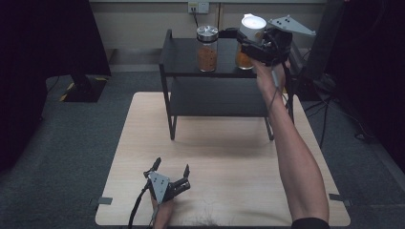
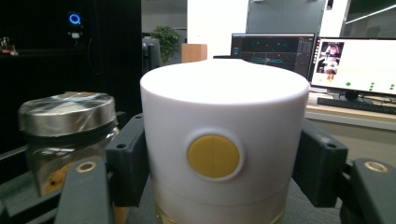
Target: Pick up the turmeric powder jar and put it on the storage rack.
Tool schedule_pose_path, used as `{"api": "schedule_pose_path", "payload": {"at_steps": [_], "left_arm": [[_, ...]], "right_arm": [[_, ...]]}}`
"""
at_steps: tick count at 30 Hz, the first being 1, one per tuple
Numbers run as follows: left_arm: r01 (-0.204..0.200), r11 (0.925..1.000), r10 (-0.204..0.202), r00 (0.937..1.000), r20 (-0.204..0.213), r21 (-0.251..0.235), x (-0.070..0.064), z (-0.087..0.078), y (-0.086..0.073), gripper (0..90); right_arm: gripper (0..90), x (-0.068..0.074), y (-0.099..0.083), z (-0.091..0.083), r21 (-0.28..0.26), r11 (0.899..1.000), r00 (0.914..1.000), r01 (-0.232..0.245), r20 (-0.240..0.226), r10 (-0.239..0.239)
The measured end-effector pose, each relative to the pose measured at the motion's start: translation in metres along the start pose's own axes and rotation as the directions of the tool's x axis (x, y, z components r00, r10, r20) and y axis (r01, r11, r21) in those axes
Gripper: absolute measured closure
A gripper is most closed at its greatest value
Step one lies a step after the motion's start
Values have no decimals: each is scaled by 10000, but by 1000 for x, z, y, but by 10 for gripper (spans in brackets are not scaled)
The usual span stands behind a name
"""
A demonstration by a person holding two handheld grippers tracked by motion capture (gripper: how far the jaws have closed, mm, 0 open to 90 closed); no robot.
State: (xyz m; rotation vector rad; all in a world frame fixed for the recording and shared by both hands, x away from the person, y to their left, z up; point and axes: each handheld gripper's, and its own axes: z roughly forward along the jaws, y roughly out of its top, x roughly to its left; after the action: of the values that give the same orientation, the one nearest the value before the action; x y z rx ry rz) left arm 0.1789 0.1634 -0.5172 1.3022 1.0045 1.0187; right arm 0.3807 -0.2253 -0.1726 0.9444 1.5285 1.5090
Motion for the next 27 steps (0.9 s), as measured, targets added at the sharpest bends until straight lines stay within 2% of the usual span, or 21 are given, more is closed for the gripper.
{"api": "schedule_pose_path", "payload": {"at_steps": [3, 7, 10, 15, 16, 18, 21, 22, 27], "left_arm": [[3, 10000, -3, 10000, 1, -5, 0, 0, 0, 0], [-5, 10000, 5, 10000, 2, 3, 0, 0, 0, 0], [-4, 10000, 4, 10000, 0, 1, 0, 0, 0, 0], [-1, 10000, 1, 10000, 0, -1, 0, 0, 0, 0], [-3, 10000, 3, 10000, 0, 1, 0, 0, 0, 0], [-3, 10000, 3, 10000, -1, 0, 0, 0, 0, 0], [-7, 10000, 7, 10000, -6, 0, 0, 0, 0, 0], [-6, 10000, 6, 10000, -16, 2, 0, 0, 0, 0], [-7, 10000, 7, 10000, -18, 3, 0, 0, 0, 0]], "right_arm": [[297, -1, -3, 5, -7, 10000, 10000, -56, 24, 56], [296, -2, 2, 8, 234, 9997, 10000, 17, -49, -16], [295, -4, 7, 11, 424, 9989, 9998, -179, -66, 182], [289, -3, 5, 10, 375, 9988, 9995, -299, -24, 300], [274, -4, 5, 10, 412, 9982, 9991, -427, -46, 429], [166, -5, 2, 12, 463, 9968, 9979, -645, -15, 647], [13, -4, -5, 13, 296, 9978, 9982, -595, 89, 593], [0, -3, -8, 13, 149, 9983, 9982, -570, 170, 568], [0, -6, -12, 9, -106, 9986, 9987, -509, -46, 508]]}}
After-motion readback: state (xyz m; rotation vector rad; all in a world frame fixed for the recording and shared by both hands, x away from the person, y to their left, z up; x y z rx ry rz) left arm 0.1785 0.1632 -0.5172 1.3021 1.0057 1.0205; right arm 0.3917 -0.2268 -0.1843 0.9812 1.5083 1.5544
